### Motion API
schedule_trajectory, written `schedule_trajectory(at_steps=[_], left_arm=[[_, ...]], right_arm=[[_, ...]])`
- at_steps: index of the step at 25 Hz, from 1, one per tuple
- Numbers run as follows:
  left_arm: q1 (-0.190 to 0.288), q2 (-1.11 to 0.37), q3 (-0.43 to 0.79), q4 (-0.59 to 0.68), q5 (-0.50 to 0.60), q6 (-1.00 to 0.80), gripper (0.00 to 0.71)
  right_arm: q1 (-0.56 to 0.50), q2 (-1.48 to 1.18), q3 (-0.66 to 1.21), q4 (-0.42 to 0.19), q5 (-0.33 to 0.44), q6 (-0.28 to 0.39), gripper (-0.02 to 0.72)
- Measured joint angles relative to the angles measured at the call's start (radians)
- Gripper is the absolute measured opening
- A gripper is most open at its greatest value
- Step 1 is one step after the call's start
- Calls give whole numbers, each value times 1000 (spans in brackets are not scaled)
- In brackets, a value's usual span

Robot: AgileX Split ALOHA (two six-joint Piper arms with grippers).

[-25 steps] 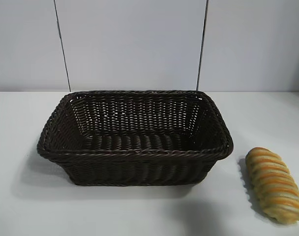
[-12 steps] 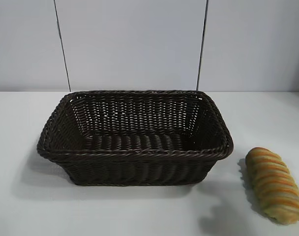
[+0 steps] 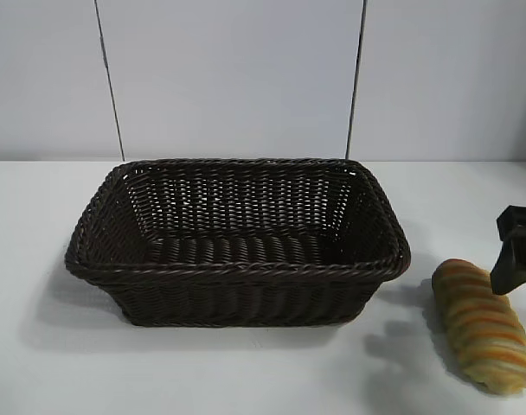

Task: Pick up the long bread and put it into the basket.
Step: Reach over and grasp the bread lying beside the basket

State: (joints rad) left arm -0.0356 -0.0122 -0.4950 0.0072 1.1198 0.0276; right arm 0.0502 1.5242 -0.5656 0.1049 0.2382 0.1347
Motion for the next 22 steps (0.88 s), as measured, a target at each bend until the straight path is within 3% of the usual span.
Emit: schedule_trajectory(at_steps=[5, 16, 20, 22], left_arm=[[0, 0, 0, 0, 0, 0, 687], [0, 0, 0, -1, 0, 0, 687], [0, 0, 0, -1, 0, 0, 687], [0, 0, 0, -1, 0, 0, 687]], right_arm=[[0, 0, 0, 24, -5, -1, 661], [105, 17, 0, 38, -34, -1, 656], [105, 50, 0, 38, -39, 1, 594], [105, 73, 0, 40, -41, 3, 500]])
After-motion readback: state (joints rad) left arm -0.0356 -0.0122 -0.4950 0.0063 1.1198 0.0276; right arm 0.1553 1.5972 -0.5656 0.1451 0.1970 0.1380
